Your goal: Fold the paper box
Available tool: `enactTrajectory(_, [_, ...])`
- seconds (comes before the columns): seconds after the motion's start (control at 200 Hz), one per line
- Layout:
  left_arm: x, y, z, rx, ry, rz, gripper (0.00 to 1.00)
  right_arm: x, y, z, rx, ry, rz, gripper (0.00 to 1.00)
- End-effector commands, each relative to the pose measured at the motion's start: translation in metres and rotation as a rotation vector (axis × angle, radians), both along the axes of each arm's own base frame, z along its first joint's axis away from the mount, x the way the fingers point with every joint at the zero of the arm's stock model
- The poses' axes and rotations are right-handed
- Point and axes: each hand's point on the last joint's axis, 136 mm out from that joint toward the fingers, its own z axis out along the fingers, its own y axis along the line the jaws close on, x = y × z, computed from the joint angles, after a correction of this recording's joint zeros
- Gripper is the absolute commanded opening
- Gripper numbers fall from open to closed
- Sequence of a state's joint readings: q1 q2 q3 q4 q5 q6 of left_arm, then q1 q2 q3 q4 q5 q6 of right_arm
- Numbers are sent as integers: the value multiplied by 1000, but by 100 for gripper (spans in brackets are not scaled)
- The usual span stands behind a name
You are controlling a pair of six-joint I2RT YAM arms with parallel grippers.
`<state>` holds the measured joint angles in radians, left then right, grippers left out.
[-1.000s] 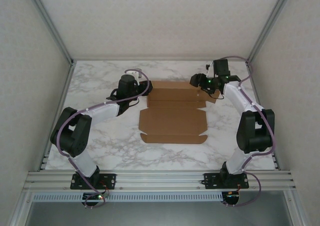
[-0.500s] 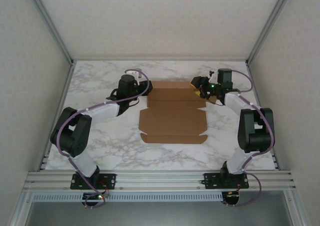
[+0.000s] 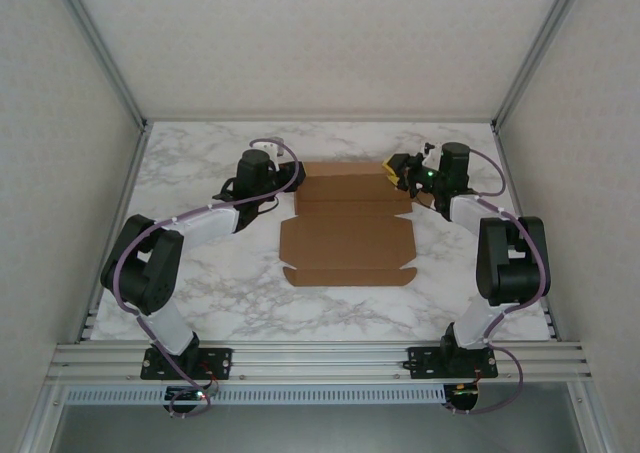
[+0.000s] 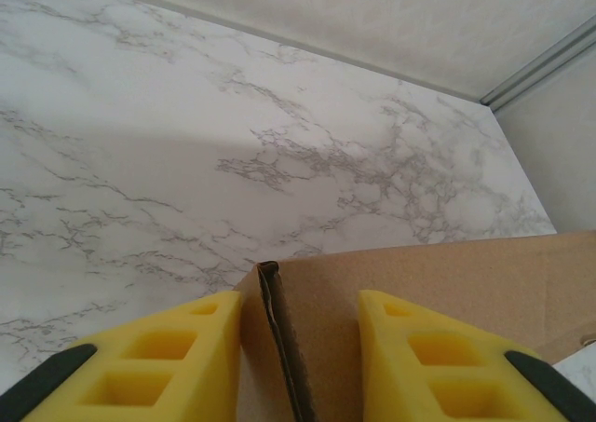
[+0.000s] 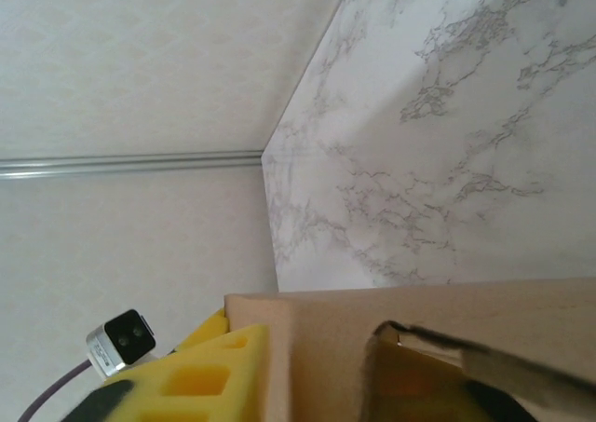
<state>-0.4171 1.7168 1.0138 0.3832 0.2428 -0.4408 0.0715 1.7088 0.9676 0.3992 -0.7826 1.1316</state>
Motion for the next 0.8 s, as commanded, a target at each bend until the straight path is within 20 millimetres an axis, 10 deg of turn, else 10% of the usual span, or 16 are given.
enactTrajectory(0.0, [-20, 13, -64, 109, 202, 5, 35, -5, -10, 6, -96, -9, -12, 58])
enactTrajectory(0.295, [-17, 19, -65, 125, 203, 41, 34, -42, -87, 26, -555, -42, -236, 74])
enactTrajectory(0.531, [-13, 22, -59, 140, 194, 60, 34, -73, -104, -26, -677, 74, -249, 1])
enactTrajectory(0.796, [-14, 23, -63, 125, 203, 80, 33, -73, -95, -87, -790, 151, -196, 0])
